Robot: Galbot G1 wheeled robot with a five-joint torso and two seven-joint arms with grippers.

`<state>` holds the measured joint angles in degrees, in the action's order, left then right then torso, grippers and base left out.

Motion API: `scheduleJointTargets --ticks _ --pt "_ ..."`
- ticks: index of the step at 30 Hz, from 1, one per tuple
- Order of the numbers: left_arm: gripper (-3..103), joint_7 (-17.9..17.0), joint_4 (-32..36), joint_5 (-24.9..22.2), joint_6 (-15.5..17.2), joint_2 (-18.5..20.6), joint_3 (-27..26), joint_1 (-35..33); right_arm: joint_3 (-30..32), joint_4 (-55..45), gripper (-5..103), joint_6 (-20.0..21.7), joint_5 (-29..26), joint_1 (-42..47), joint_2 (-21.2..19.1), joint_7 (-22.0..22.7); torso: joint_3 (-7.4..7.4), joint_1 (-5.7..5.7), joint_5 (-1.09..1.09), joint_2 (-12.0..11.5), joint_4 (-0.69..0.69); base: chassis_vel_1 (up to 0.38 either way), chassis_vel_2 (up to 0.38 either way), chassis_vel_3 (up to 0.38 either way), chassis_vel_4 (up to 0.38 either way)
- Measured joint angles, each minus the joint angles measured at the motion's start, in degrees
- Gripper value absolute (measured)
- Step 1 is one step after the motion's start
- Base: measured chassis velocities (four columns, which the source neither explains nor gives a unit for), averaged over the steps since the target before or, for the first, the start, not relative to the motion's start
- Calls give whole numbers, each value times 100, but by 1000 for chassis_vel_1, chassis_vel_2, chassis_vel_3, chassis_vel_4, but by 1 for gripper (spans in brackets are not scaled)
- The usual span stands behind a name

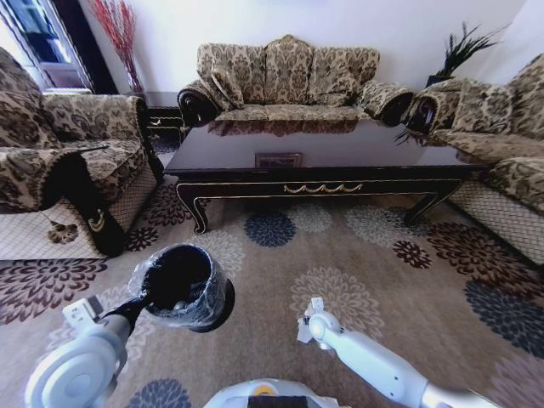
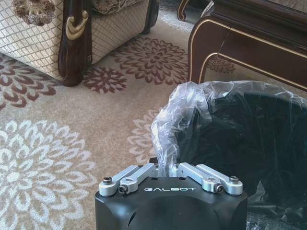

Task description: Move to the front of the table and pick up the trash from the floor, then place it into the trash bin.

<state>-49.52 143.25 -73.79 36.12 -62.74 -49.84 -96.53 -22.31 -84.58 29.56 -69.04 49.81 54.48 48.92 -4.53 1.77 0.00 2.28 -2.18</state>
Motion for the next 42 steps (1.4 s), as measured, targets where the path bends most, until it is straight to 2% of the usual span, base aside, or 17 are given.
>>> scheduleJointTargets --ticks 1,3,4,5,7,11,12,13,15,30,33,34,38,39,40,41,42 --pt "3 0 0 0 0 0 0 0 0 0 55 0 0 0 0 0 0 0 0 0 0 0 0 0 0" --pt "3 5 0 12 -1 0 0 -4 16 -43 44 -11 52 29 -34 -18 0 0 0 0 0 0 0 0 0" --pt "3 7 0 15 -2 0 0 -7 27 -64 44 -14 70 43 -50 -24 0 0 0 0 0 0 0 0 0" --pt "3 12 -1 21 -3 0 -1 -17 53 -113 33 -23 108 70 -82 -39 0 0 0 0 0 0 0 0 0" --pt "3 14 0 24 -3 0 -2 -24 74 -155 33 -34 130 87 -108 -49 0 0 0 0 0 0 0 0 0" --pt "3 19 -1 32 -5 -9 -6 -59 179 -498 12 -69 155 145 -284 -71 0 0 0 0 -1 0 0 0 0" --pt "3 19 -1 32 -5 -9 -6 -59 179 -498 12 -69 155 145 -284 -71 0 0 0 0 -1 0 0 0 0" --pt "3 25 -1 46 -7 -16 -6 -81 218 -643 7 -92 157 158 -351 -90 0 0 0 0 0 0 0 0 0" --pt "3 32 -1 70 -7 -26 -3 -106 272 -852 3 -110 157 165 -435 -108 0 0 0 0 0 0 0 0 0" --pt "3 97 -1 266 -16 -101 96 -210 736 -2672 0 -325 -57 -372 -1039 -247 0 0 0 0 0 0 0 0 0" --pt "3 99 -1 268 -16 -99 108 -202 792 -3041 0 -753 171 -739 -1181 -947 0 0 0 0 0 0 0 0 0" --pt "3 99 -1 268 -16 -99 108 -202 792 -3041 0 -753 171 -739 -1181 -947 0 0 0 0 0 0 0 0 0" --pt "3 100 -1 270 -16 -104 180 -180 717 -3181 0 -1695 687 -1164 -1278 -2054 0 0 -1 0 -1 0 0 0 0" --pt "3 100 -1 270 -16 -104 180 -180 717 -3181 0 -1695 687 -1164 -1278 -2054 0 0 -1 0 -1 0 0 0 0" --pt "3 100 -5 282 -16 -110 215 -173 658 -3220 0 -1980 750 -1307 -1279 -2395 -1 0 0 0 0 0 0 0 0" --pt "3 100 -7 286 -16 -112 225 -169 633 -3240 0 -2075 750 -1359 -1279 -2520 0 0 0 0 0 0 0 0 0" --pt "3 100 -16 291 -16 -115 250 -153 523 -3306 0 -2404 708 -1519 -1270 -2924 0 0 -1 0 0 0 0 0 0"
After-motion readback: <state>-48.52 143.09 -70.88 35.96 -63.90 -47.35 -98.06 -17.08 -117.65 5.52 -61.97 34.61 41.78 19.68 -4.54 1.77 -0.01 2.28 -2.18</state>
